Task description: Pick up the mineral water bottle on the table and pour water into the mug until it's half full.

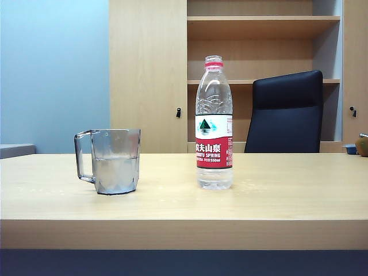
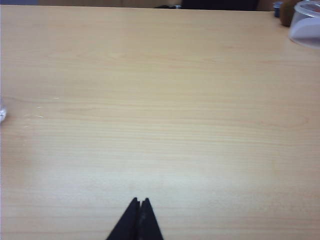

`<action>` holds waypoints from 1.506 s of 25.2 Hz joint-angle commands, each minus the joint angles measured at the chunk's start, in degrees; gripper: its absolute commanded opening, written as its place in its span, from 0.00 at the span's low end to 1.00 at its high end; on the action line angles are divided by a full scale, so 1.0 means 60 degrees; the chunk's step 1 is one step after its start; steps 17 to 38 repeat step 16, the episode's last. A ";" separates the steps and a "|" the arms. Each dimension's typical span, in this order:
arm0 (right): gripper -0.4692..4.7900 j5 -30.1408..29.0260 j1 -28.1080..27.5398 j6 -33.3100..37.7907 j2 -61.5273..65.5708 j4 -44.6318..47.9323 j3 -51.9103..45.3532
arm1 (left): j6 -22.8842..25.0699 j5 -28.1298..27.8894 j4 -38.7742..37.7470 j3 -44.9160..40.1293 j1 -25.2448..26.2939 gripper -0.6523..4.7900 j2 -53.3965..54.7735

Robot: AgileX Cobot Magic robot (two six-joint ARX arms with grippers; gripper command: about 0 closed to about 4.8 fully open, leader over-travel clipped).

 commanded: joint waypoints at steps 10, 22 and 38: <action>0.08 0.0055 -0.0004 0.0277 -0.0025 0.0051 -0.0051 | 0.0040 -0.0018 0.0004 0.0018 0.0004 0.11 0.0011; 0.08 0.0055 -0.0004 0.0277 -0.0025 0.0055 -0.0051 | 0.0040 -0.0018 0.0004 0.0018 0.0004 0.11 0.0011; 0.08 0.0055 -0.0004 0.0277 -0.0025 0.0055 -0.0051 | 0.0040 -0.0018 0.0004 0.0018 0.0004 0.11 0.0011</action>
